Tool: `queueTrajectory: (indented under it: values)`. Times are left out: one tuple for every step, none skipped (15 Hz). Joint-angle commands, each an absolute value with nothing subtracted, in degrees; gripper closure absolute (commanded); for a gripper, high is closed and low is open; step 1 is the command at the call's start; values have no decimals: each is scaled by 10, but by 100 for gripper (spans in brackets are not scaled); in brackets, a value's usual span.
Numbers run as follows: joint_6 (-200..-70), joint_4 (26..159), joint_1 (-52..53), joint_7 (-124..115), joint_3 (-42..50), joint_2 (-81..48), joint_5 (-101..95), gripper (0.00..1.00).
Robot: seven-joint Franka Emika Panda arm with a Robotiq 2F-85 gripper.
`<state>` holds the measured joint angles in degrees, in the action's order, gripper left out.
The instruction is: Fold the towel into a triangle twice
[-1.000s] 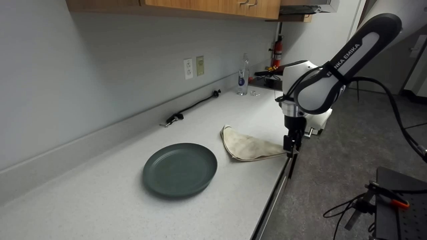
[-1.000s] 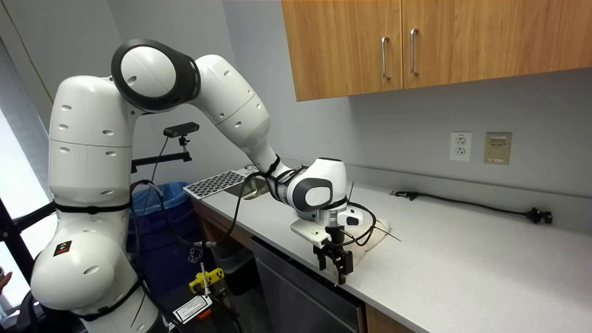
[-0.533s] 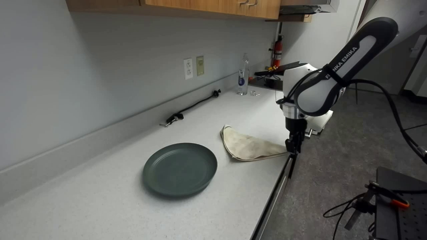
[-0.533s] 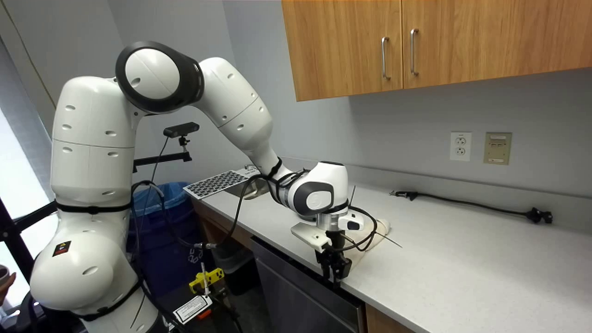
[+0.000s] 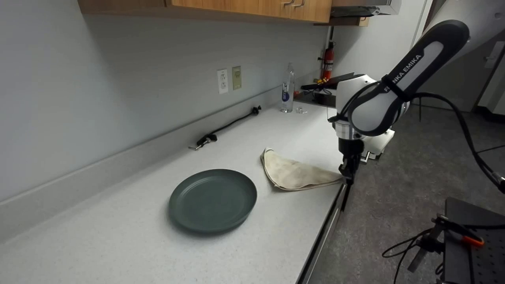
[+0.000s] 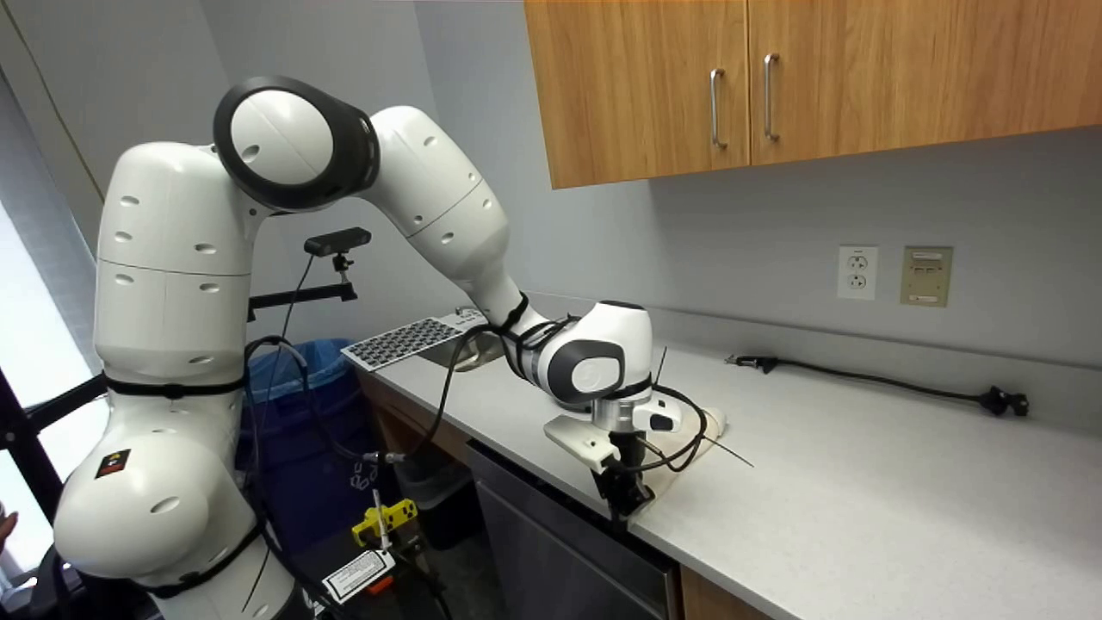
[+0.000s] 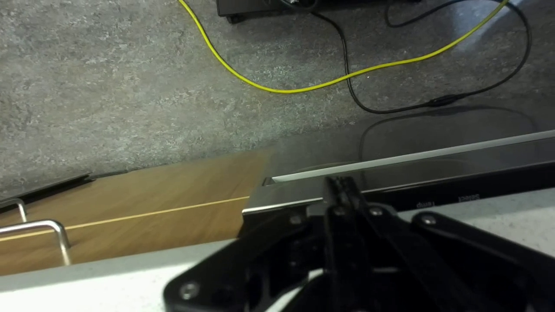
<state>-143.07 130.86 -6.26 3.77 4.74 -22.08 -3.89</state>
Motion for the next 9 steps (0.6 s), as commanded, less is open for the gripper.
queueTrajectory:
  values:
    - [-1450, 1313, -75, 59, 43, -218, -24, 100]
    - [-1451, 1315, -75, 56, 45, -215, -27, 100]
    - [-1449, 1321, -75, 55, 47, -207, -29, 100]
    - [-1445, 1325, -76, 55, 48, -202, -29, 100]
    - [-1438, 1329, -74, 49, 53, -196, -34, 100]
    - [-1429, 1335, -69, 40, 60, -186, -45, 100]
    - [-1416, 1338, -67, 37, 67, -176, -54, 100]
    - [-1404, 1342, -67, 38, 71, -167, -61, 100]
    - [-1395, 1347, -67, 39, 75, -156, -66, 100]
